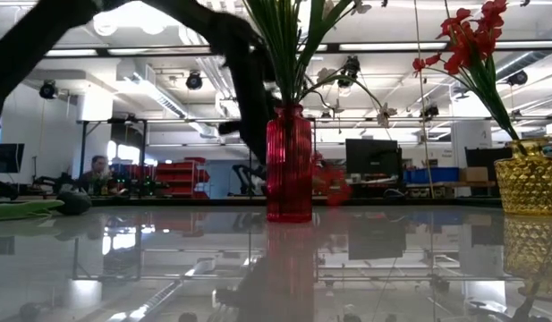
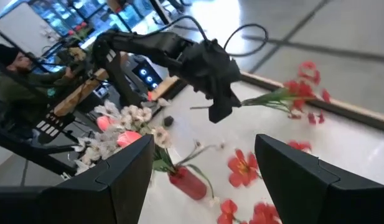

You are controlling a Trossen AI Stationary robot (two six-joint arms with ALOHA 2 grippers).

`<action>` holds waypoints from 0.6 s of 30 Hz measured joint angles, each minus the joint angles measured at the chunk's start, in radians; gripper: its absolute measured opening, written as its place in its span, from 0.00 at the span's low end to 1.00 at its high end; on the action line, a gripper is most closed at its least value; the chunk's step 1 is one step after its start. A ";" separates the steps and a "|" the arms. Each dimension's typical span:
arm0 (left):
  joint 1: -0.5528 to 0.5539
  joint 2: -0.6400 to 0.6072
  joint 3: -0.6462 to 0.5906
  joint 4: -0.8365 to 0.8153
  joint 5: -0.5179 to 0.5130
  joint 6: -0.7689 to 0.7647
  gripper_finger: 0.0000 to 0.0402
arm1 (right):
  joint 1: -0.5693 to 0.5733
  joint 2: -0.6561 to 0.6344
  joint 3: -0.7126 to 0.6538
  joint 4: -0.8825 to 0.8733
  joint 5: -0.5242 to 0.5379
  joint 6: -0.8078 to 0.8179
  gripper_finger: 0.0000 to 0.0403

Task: Sort flowers into vase by color
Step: Put the red flowers into the yellow vase

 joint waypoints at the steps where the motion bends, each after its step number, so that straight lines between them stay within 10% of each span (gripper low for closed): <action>1: 0.005 -0.030 0.000 -0.003 -0.005 0.000 0.00 | 0.000 0.000 0.000 0.025 0.004 -0.034 0.67; 18: 0.017 -0.512 0.003 0.119 -0.007 0.092 0.00 | -0.010 0.053 0.000 0.257 0.158 -0.367 0.67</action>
